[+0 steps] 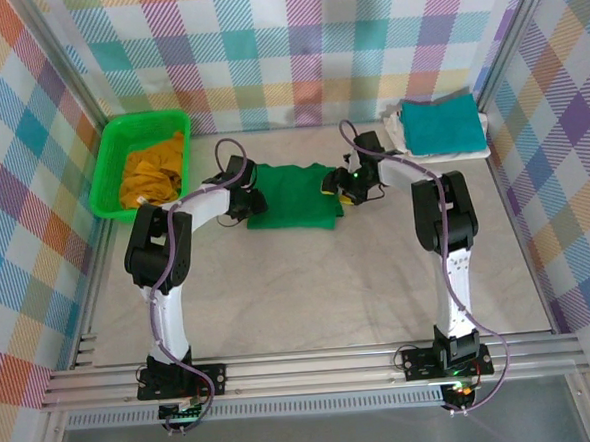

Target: Fold and stack the t-shirts

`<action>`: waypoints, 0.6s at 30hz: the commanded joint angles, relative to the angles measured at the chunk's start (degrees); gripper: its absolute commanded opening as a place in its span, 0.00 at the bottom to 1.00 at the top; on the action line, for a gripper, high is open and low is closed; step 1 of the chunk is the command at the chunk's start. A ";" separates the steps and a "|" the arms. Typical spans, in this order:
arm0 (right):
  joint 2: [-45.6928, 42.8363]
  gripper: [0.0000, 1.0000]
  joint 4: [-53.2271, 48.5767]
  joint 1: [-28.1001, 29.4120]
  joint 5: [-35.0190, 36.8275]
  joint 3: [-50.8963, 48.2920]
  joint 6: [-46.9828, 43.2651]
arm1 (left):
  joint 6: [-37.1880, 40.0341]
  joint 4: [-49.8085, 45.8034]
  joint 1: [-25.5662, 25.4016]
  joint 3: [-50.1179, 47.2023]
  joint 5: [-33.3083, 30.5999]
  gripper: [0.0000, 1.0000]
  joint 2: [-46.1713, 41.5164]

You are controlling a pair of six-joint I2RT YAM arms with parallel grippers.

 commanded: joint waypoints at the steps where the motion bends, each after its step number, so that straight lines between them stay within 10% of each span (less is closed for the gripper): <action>1: 1.93 0.61 2.87 0.76 -5.33 1.74 1.17 | -0.66 1.16 -0.06 -1.09 1.21 0.39 0.57; 12: 5.32 0.52 6.16 3.91 -7.66 4.55 4.13 | -1.19 1.53 -0.60 -1.07 1.73 0.38 1.14; 18: 7.68 0.31 6.58 4.47 -4.52 6.29 6.89 | -1.78 1.27 -0.60 -1.59 -0.20 0.39 -0.23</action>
